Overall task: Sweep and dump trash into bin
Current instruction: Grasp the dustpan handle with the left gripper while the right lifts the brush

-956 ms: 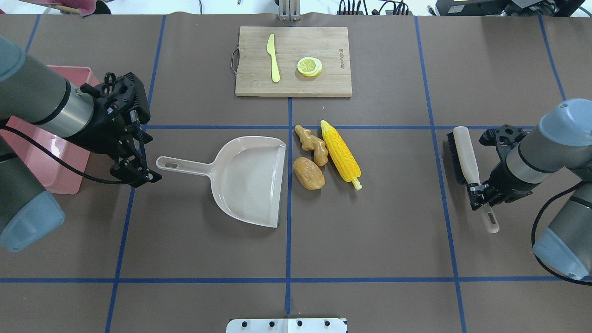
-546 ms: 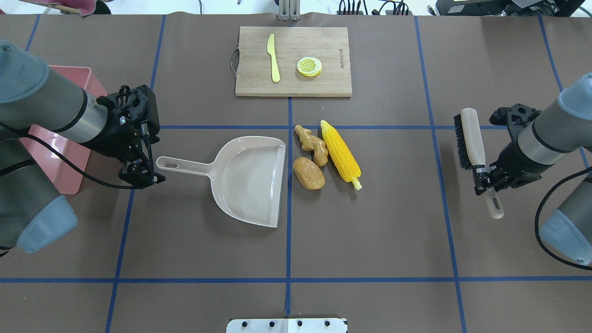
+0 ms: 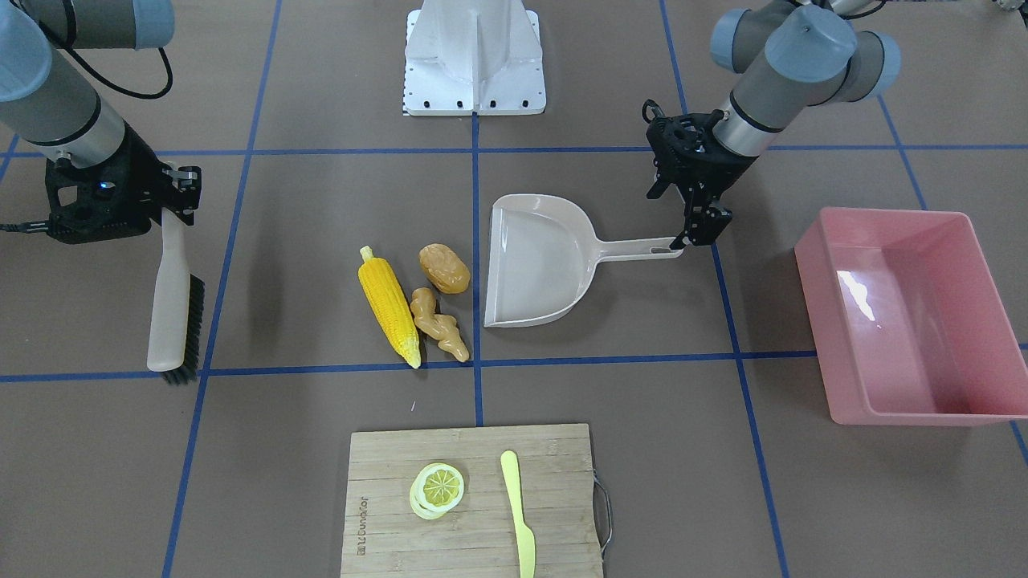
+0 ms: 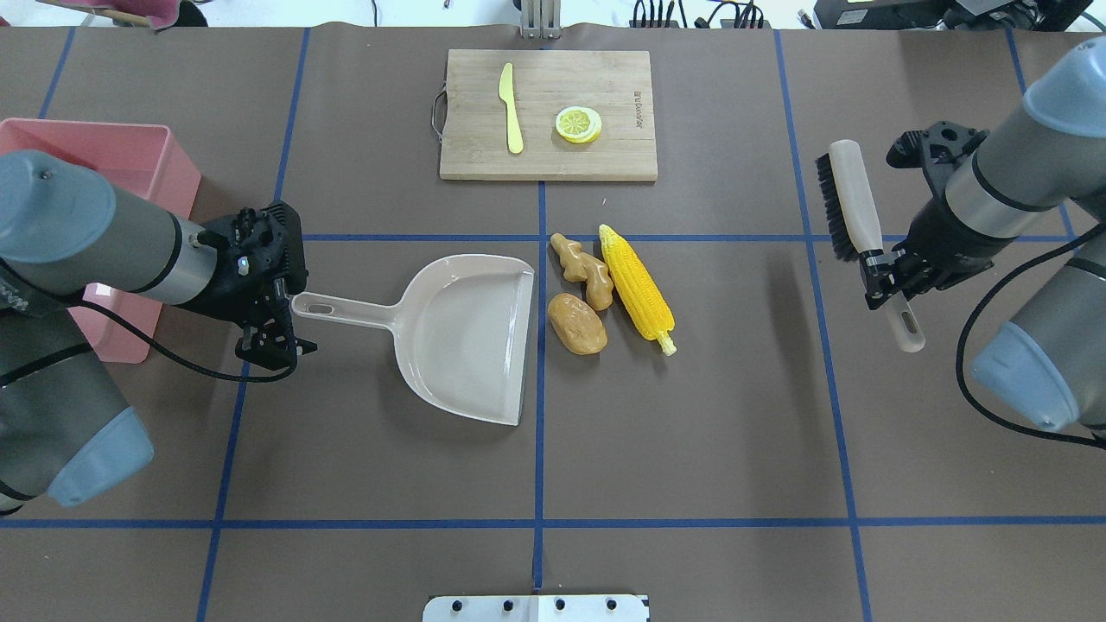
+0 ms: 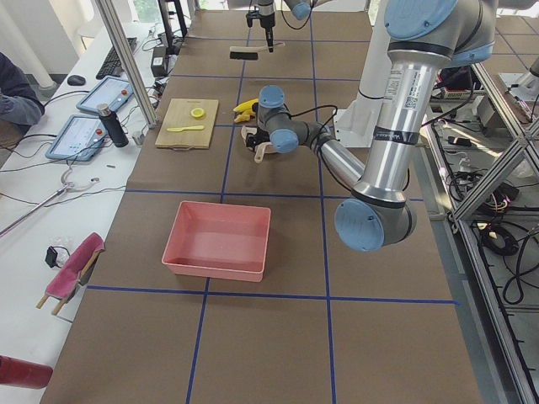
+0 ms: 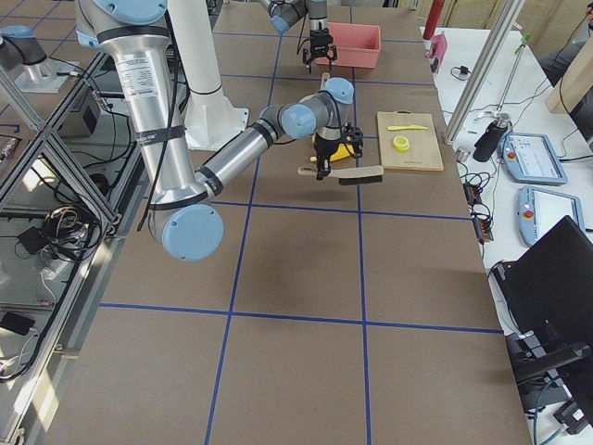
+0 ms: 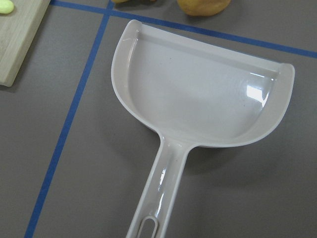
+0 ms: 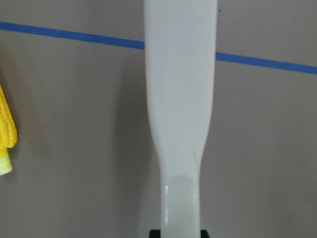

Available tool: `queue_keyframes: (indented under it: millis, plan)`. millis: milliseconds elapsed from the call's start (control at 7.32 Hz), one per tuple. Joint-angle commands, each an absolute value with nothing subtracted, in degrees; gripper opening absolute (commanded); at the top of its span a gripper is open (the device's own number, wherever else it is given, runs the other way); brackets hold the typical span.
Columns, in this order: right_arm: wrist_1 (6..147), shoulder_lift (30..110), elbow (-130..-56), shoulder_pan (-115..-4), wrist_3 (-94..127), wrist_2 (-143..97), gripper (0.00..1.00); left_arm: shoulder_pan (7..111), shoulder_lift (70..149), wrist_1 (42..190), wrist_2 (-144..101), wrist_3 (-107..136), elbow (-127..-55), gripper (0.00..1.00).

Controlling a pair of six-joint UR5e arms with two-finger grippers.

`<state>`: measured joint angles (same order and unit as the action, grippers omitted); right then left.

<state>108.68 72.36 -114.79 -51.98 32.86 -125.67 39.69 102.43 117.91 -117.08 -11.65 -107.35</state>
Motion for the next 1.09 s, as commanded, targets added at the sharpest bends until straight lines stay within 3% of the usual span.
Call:
queue_keyframes:
  millis: [0, 956]
  plan:
    - [115.92, 65.49, -112.25, -46.44, 28.91, -120.88, 0.00, 39.46, 102.30, 119.71, -116.80, -18.69, -106.17, 0.95]
    - [115.49, 56.42, -103.01, -34.99, 51.40, -113.65, 0.00, 38.50, 108.01, 119.53, -117.51, -18.37, -101.16, 0.95]
